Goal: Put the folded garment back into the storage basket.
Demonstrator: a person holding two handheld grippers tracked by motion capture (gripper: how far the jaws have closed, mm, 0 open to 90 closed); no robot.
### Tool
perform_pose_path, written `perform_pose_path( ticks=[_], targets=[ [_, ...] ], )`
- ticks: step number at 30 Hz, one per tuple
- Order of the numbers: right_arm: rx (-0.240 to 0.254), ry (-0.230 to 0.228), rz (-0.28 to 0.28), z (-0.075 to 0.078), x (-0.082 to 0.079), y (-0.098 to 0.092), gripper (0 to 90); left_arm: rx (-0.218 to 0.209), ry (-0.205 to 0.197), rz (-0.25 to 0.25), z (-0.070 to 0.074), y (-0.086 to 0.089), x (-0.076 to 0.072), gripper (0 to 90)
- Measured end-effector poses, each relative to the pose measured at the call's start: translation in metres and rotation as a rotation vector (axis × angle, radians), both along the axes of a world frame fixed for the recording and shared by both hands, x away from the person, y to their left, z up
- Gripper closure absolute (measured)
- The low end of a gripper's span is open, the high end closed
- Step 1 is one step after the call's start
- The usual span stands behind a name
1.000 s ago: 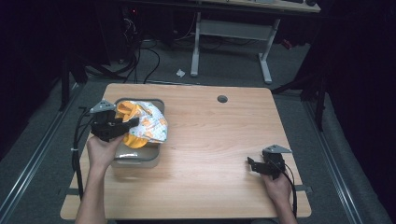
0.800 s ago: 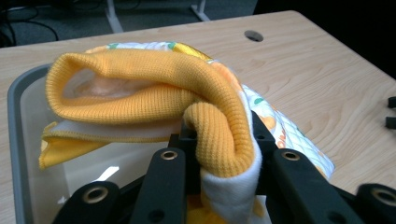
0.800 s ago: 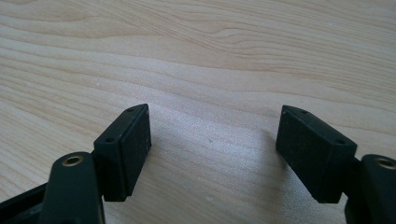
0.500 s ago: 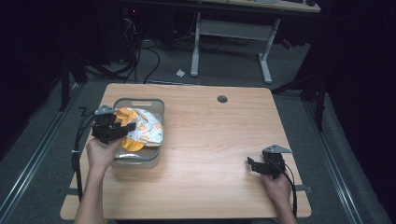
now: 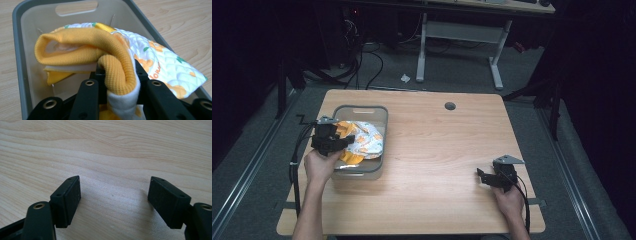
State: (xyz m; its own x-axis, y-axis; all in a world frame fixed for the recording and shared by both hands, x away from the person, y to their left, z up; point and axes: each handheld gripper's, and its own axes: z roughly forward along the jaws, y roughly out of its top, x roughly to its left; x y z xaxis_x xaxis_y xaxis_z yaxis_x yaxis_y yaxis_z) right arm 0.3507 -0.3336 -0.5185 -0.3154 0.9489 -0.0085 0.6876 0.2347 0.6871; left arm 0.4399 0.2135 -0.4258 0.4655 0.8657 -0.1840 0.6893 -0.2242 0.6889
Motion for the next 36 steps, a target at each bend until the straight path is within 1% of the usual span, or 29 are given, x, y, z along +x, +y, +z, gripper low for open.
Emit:
perform_pose_path(
  ticks=[2,3,4,5,6,10,12,13,15,17,18,19,21,22,23,25,26,27,28,30,31,32,33,34,35,36],
  targets=[
    [0.000,0.000,0.000,0.000,0.000,0.000,26.7,0.025,0.013,0.008,-0.002,-0.001,0.002,72.5],
    [0.000,0.000,0.000,0.000,0.000,0.000,26.7,0.025,0.013,0.008,-0.002,-0.001,0.002,72.3],
    [0.000,0.000,0.000,0.000,0.000,0.000,26.7,0.050,0.031,0.023,-0.005,-0.002,0.004,71.9],
    [0.000,0.000,0.000,0.000,0.000,0.000,26.7,0.050,0.031,0.023,-0.005,-0.002,0.004,71.6],
    [0.000,0.000,0.000,0.000,0.000,0.000,26.7,0.064,0.035,0.036,-0.006,-0.003,0.005,71.6],
    [0.000,0.000,0.000,0.000,0.000,0.000,26.7,0.074,0.056,0.046,-0.008,-0.005,0.006,70.9],
    [0.000,0.000,0.000,0.000,0.000,0.000,26.7,0.077,0.078,0.055,-0.010,-0.006,0.008,70.1],
    [0.000,0.000,0.000,0.000,0.000,0.000,26.7,0.084,0.100,0.066,-0.012,-0.006,0.009,67.8],
    [0.000,0.000,0.000,0.000,0.000,0.000,26.8,0.097,0.118,0.089,-0.013,-0.007,0.009,64.4],
    [0.000,0.000,0.000,0.000,0.000,0.000,26.7,0.103,0.119,0.098,-0.014,-0.007,0.009,59.8],
    [0.000,0.000,0.000,0.000,0.000,0.000,26.7,0.121,0.131,0.106,-0.014,-0.007,0.009,57.3],
    [0.000,0.000,0.000,0.000,0.000,0.000,26.7,0.130,0.136,0.110,-0.014,-0.008,0.009,54.4],
    [0.000,0.000,0.000,0.000,0.000,0.000,26.7,0.145,0.138,0.121,-0.015,-0.008,0.009,49.5],
    [0.000,0.000,0.000,0.000,0.000,0.000,26.7,0.145,0.138,0.121,-0.015,-0.008,0.009,47.0],
    [0.000,0.000,0.000,0.000,0.000,0.000,26.7,0.150,0.137,0.136,-0.015,-0.007,0.008,44.1],
    [0.000,0.000,0.000,0.000,0.000,0.000,26.8,0.147,0.137,0.142,-0.014,-0.006,0.008,39.8],
    [0.000,0.000,0.000,0.000,0.000,0.000,26.7,0.135,0.132,0.154,-0.013,-0.006,0.007,39.8],
    [0.000,0.000,0.000,0.000,0.000,0.000,26.7,0.133,0.122,0.154,-0.011,-0.005,0.007,36.9],
    [0.000,0.000,0.000,0.000,0.000,0.000,26.7,0.114,0.091,0.154,-0.008,-0.004,0.004,35.6],
    [0.000,0.000,0.000,0.000,0.000,0.000,26.7,0.097,0.061,0.163,-0.004,-0.004,0.002,34.4],
    [0.000,0.000,0.000,0.000,0.000,0.000,26.7,0.097,0.061,0.163,-0.004,-0.004,0.002,34.1],
    [0.000,0.000,0.000,0.000,0.000,0.000,26.7,0.090,0.042,0.158,-0.001,-0.004,0.000,34.0],
    [0.000,0.000,0.000,0.000,0.000,0.000,26.7,0.090,0.042,0.158,-0.001,-0.004,0.000,34.0],
    [0.000,0.000,0.000,0.000,0.000,0.000,26.7,0.092,0.029,0.153,0.001,-0.005,-0.002,34.0],
    [0.000,0.000,0.000,0.000,0.000,0.000,26.7,0.092,0.029,0.153,0.001,-0.005,-0.002,34.0],
    [0.000,0.000,0.000,0.000,0.000,0.000,26.7,0.082,0.019,0.144,0.002,-0.006,-0.004,34.0]
  ],
)
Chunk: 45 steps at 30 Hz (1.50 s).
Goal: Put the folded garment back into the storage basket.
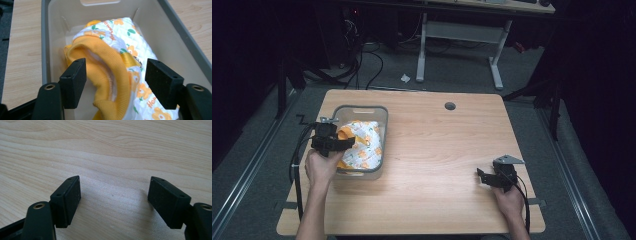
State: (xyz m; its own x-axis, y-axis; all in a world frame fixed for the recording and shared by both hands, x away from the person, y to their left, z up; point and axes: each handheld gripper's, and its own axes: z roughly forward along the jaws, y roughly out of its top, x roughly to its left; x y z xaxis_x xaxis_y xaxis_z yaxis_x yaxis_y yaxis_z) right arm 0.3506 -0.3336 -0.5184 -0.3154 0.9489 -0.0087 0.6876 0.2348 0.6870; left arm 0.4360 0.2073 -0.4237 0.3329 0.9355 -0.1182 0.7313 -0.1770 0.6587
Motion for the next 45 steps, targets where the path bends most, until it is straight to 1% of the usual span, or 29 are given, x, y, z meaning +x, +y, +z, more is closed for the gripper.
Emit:
perform_pose_path(
  ticks=[1,2,3,9,12,13,14,16,20,22,27,31,35,37,41,43,45],
  targets=[
    [0.000,0.000,0.000,0.000,0.000,0.000,26.7,0.000,0.000,0.000,0.000,0.000,0.000,33.8],
    [0.000,0.000,0.000,0.000,0.000,0.000,26.7,-0.005,-0.016,-0.006,0.001,-0.002,-0.002,33.3],
    [0.000,0.000,0.000,0.000,0.000,0.000,26.7,-0.005,-0.016,-0.006,0.001,-0.002,-0.002,33.1],
    [0.000,0.000,0.000,0.000,0.000,0.000,26.7,-0.057,-0.063,-0.046,0.008,-0.012,-0.010,33.0],
    [0.000,0.000,0.000,0.000,0.000,0.000,26.7,-0.068,-0.073,-0.059,0.010,-0.016,-0.013,33.6],
    [0.000,0.000,0.000,0.000,0.000,0.000,26.7,-0.083,-0.079,-0.074,0.012,-0.020,-0.015,34.3],
    [0.000,0.000,0.000,0.000,0.000,0.000,26.7,-0.083,-0.079,-0.074,0.012,-0.020,-0.015,34.5],
    [0.000,0.000,0.000,0.000,0.000,0.000,26.7,-0.091,-0.088,-0.095,0.015,-0.027,-0.018,35.0],
    [0.000,0.000,0.000,0.000,0.000,0.000,26.7,-0.096,-0.102,-0.114,0.018,-0.033,-0.021,35.0],
    [0.000,0.000,0.000,0.000,0.000,0.000,26.7,-0.112,-0.110,-0.123,0.020,-0.036,-0.023,34.9],
    [0.000,-0.001,0.001,0.000,0.000,0.000,26.7,-0.117,-0.115,-0.131,0.021,-0.039,-0.025,34.8],
    [0.000,0.000,0.000,0.000,0.000,0.000,26.7,-0.131,-0.132,-0.152,0.026,-0.044,-0.030,34.5],
    [0.000,0.000,0.000,0.000,0.000,0.000,26.7,-0.131,-0.150,-0.168,0.030,-0.049,-0.034,34.4],
    [0.000,0.000,0.000,0.000,0.000,0.000,26.7,-0.138,-0.154,-0.178,0.031,-0.051,-0.035,34.4],
    [0.000,-0.001,0.001,0.000,0.000,0.000,26.7,-0.137,-0.159,-0.189,0.032,-0.054,-0.036,34.5],
    [0.000,0.000,0.000,0.000,0.000,0.000,26.7,-0.146,-0.170,-0.195,0.033,-0.056,-0.038,35.2],
    [0.000,-0.001,0.001,0.000,0.000,0.000,26.7,-0.151,-0.170,-0.197,0.034,-0.056,-0.038,35.3]
  ],
)
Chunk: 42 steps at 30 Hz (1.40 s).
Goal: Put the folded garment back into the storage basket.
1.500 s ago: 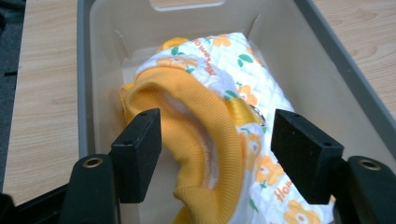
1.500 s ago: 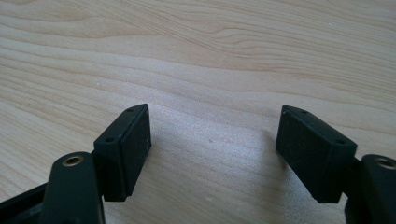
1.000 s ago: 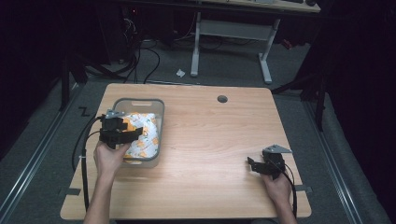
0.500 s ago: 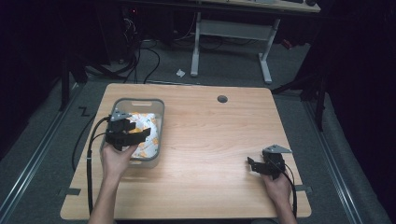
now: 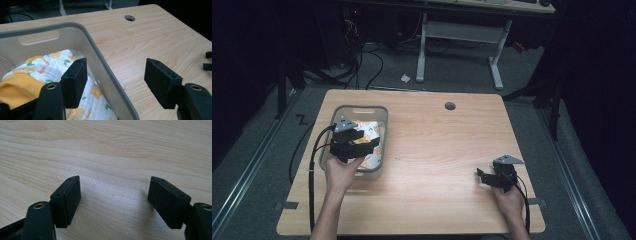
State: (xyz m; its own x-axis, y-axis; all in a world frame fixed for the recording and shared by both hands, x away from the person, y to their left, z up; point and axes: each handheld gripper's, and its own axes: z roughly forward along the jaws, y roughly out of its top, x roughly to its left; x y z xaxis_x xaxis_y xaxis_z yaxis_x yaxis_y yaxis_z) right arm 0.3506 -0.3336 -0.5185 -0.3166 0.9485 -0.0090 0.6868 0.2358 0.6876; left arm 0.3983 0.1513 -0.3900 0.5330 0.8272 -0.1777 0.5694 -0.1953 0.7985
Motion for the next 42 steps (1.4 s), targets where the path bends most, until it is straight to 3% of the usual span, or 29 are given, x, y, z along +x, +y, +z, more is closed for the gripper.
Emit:
perform_pose_path(
  ticks=[14,17,20,42],
  targets=[
    [0.000,0.000,0.000,0.000,0.000,0.000,26.7,0.010,-0.003,-0.058,0.001,-0.021,-0.004,34.9],
    [0.000,0.000,0.000,0.000,0.000,0.000,26.7,-0.004,-0.004,-0.070,0.001,-0.023,-0.005,35.0],
    [0.000,0.000,0.000,0.000,0.000,0.000,26.7,-0.029,-0.029,-0.091,0.002,-0.029,-0.010,35.9],
    [0.000,0.000,0.000,0.000,0.000,0.000,26.7,-0.018,-0.013,-0.179,-0.011,-0.057,-0.015,35.6]
  ],
)
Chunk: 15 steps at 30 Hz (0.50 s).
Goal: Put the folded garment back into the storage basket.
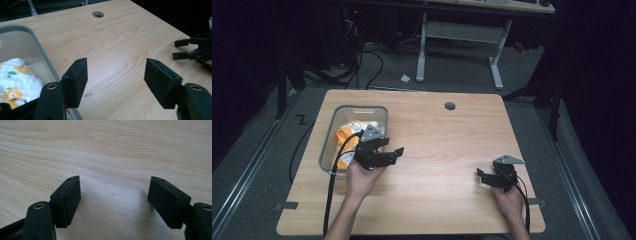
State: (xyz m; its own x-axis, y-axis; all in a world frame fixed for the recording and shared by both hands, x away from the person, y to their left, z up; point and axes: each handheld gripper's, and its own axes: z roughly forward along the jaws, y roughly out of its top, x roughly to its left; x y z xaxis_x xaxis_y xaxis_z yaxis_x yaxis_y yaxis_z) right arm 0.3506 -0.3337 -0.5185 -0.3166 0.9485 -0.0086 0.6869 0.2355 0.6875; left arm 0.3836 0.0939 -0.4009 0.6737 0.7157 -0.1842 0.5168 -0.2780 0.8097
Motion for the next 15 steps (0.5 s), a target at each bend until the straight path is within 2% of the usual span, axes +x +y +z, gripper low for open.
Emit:
perform_pose_path(
  ticks=[15],
  targets=[
    [0.000,0.000,0.000,0.000,0.000,0.000,26.7,-0.024,0.018,-0.028,-0.015,-0.014,-0.003,35.9]
  ],
)
